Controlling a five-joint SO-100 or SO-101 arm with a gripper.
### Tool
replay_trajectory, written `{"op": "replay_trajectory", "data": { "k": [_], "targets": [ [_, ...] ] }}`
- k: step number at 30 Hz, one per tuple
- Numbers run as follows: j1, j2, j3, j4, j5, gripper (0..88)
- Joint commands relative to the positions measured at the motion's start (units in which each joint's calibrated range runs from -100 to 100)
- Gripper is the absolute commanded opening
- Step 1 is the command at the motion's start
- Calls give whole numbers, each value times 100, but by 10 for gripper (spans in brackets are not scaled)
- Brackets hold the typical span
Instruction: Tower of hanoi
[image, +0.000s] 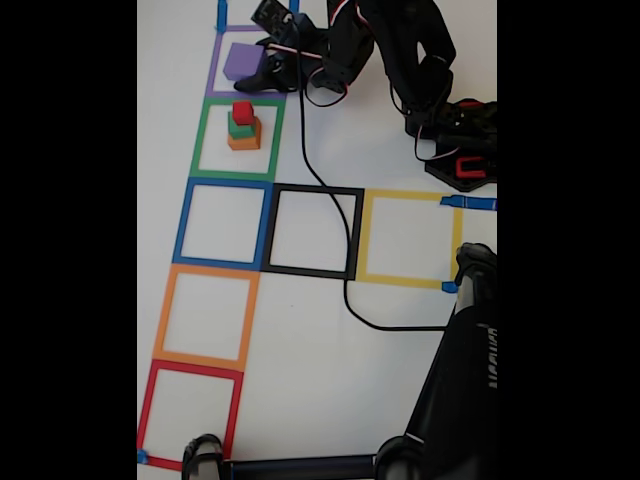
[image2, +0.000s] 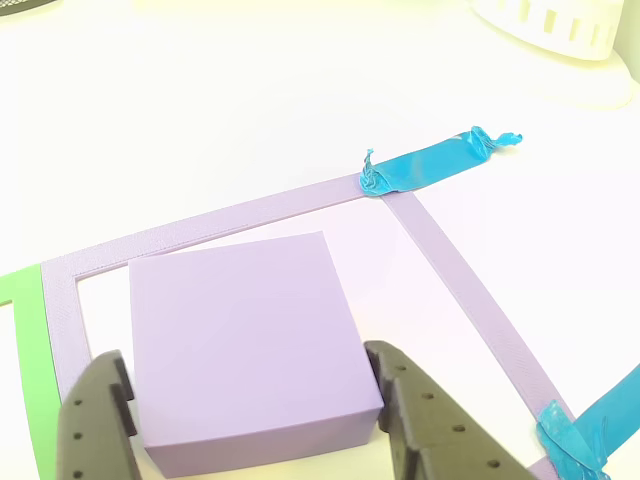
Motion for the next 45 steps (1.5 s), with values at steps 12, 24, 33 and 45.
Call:
{"op": "replay_trajectory", "data": {
  "k": [12, 24, 33, 45],
  "targets": [
    [-204, -540, -87, 152, 36, 124],
    [-616, -2712, -914, 3180, 36, 101],
    [-606, -4125, -3278, 7714, 36, 98],
    [-1316, -4367, -7759, 12743, 36, 90]
  ]
}}
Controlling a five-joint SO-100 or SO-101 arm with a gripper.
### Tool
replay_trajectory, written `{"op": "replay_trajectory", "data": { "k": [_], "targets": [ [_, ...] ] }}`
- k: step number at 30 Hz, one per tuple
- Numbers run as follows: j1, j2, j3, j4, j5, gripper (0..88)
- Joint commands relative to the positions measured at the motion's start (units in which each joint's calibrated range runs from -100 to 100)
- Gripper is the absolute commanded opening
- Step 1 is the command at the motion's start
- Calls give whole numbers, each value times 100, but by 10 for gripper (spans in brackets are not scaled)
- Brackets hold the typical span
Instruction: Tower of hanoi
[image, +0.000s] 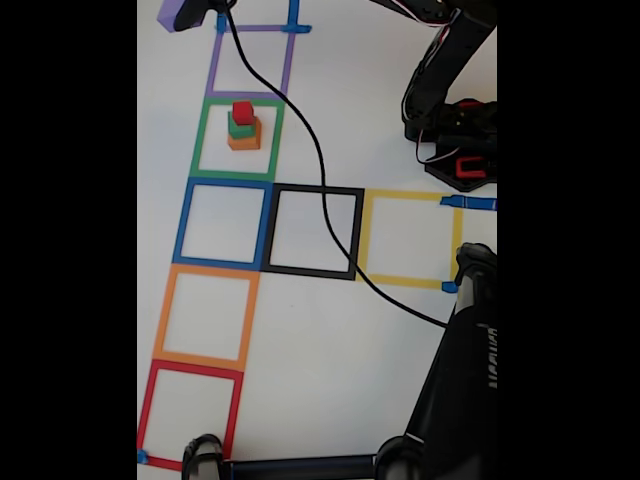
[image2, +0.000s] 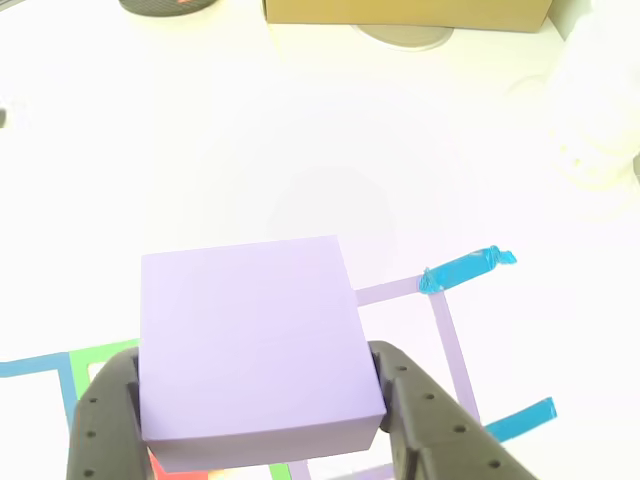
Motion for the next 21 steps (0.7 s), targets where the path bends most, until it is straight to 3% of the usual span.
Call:
{"op": "replay_trajectory", "data": {
  "k": [1, 9, 21],
  "targets": [
    [-250, -381, -1380, 1192, 0, 90],
    [-1151, -1003, -1599, 2075, 0, 87],
    [-2867, -1568, -1199, 2164, 0, 84]
  ]
}}
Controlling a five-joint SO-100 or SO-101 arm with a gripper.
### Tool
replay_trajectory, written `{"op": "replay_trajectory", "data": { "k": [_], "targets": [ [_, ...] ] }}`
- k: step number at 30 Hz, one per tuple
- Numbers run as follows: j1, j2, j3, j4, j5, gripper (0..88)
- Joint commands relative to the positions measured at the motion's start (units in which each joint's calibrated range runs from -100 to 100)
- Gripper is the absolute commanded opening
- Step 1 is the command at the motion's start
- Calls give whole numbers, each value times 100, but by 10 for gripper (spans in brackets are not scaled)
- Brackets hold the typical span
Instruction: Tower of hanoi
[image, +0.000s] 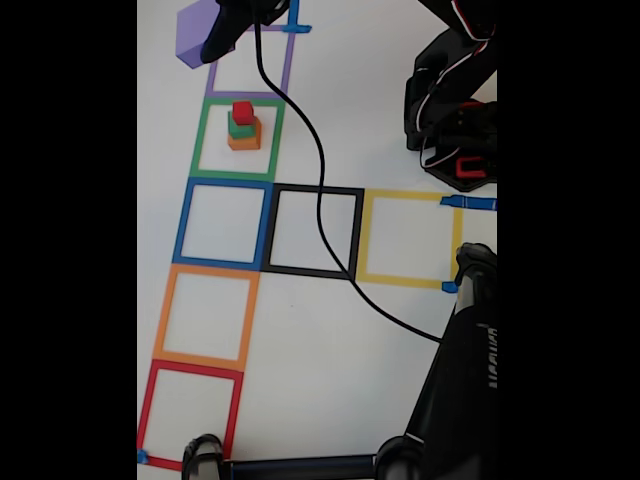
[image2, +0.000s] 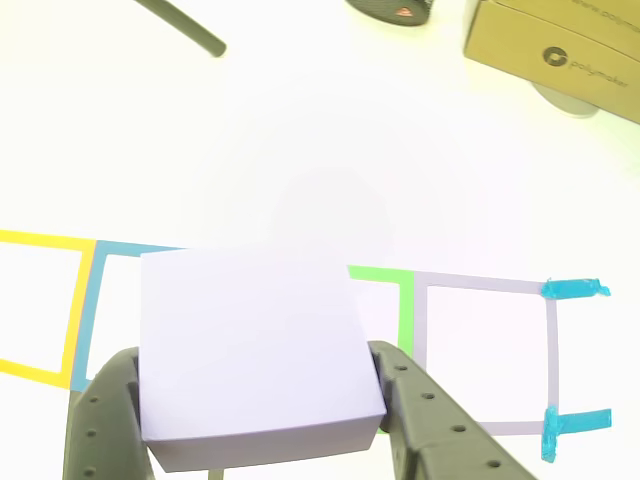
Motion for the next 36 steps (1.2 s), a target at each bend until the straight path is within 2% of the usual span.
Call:
{"op": "replay_trajectory", "data": {
  "k": [1, 7, 17, 28, 36],
  "targets": [
    [-513, -292, 95, -45, 0, 84],
    [-1290, -542, 795, -426, 0, 83],
    [-2220, -1027, 4059, -3130, 0, 81],
    [-2373, -106, 6959, -7308, 0, 80],
    [-2018, 669, 7386, -8410, 0, 77]
  ]
}}
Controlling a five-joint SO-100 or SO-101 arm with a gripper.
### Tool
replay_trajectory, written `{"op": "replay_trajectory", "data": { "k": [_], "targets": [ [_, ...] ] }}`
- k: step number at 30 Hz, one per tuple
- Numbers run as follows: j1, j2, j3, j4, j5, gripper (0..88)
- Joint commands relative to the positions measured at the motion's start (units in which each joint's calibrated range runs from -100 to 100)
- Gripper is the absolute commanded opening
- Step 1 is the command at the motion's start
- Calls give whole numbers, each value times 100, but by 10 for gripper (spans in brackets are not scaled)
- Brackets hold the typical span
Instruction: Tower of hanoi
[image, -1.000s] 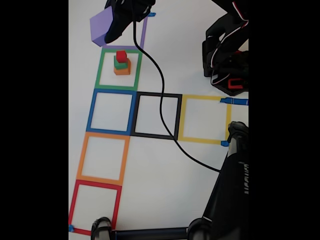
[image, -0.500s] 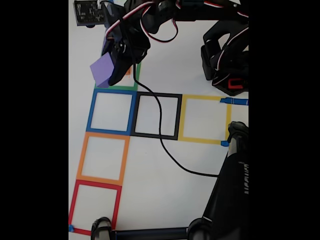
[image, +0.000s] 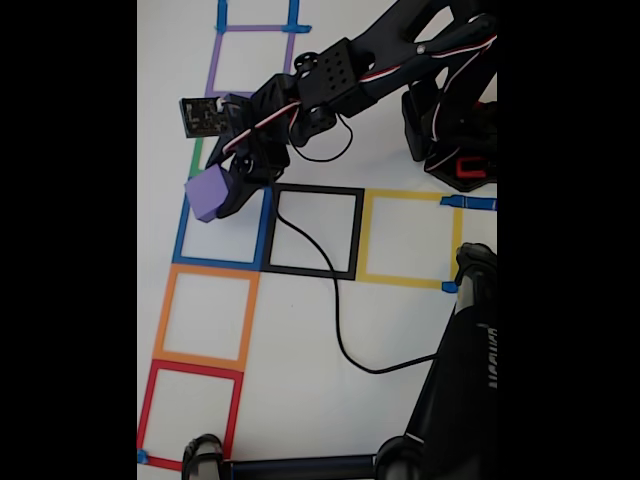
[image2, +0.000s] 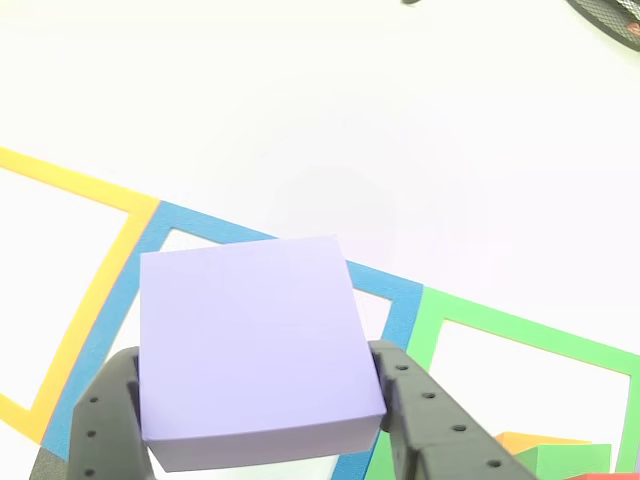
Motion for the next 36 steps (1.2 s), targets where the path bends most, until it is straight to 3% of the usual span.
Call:
{"op": "replay_trajectory", "data": {
  "k": [1, 36],
  "targets": [
    [-15, 382, -50, -793, 36, 77],
    [-92, 2037, 659, -2801, 36, 78]
  ]
}}
